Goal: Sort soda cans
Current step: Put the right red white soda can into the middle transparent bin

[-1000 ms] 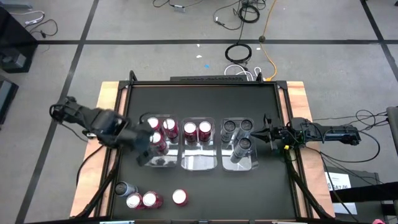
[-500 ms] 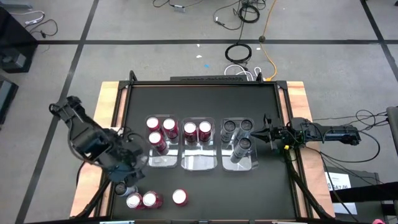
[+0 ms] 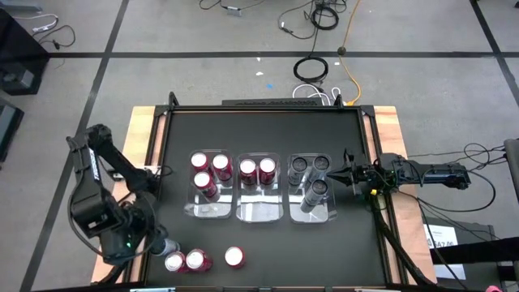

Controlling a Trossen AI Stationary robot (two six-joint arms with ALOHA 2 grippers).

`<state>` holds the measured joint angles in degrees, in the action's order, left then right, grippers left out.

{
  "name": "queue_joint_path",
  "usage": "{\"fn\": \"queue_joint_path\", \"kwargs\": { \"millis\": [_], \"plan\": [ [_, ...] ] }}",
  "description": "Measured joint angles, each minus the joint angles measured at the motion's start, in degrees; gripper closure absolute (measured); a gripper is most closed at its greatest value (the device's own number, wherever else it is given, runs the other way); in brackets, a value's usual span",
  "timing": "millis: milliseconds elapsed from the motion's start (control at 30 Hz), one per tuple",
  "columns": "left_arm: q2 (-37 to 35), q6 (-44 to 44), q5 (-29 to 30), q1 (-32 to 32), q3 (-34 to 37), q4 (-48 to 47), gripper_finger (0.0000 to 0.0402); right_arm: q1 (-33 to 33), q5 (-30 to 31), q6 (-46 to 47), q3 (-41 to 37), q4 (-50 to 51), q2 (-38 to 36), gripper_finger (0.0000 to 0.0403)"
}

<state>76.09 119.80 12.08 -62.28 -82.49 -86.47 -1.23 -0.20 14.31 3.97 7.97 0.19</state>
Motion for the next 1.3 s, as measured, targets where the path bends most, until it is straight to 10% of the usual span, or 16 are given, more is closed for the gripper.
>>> {"fn": "queue_joint_path", "kwargs": {
  "millis": [567, 1300],
  "plan": [
    [0.01, -5.57, 0.15, -1.16, 0.17, 0.03, 0.0018, 0.00, 0.01, 0.00, 0.00, 0.00, -0.01, 0.0399],
    [10.15, -54.61, -5.48, 9.41, 0.12, 19.99, 0.0018, 0.00, 0.01, -0.02, 0.00, 0.00, 0.00, 0.0399]
  ]
}}
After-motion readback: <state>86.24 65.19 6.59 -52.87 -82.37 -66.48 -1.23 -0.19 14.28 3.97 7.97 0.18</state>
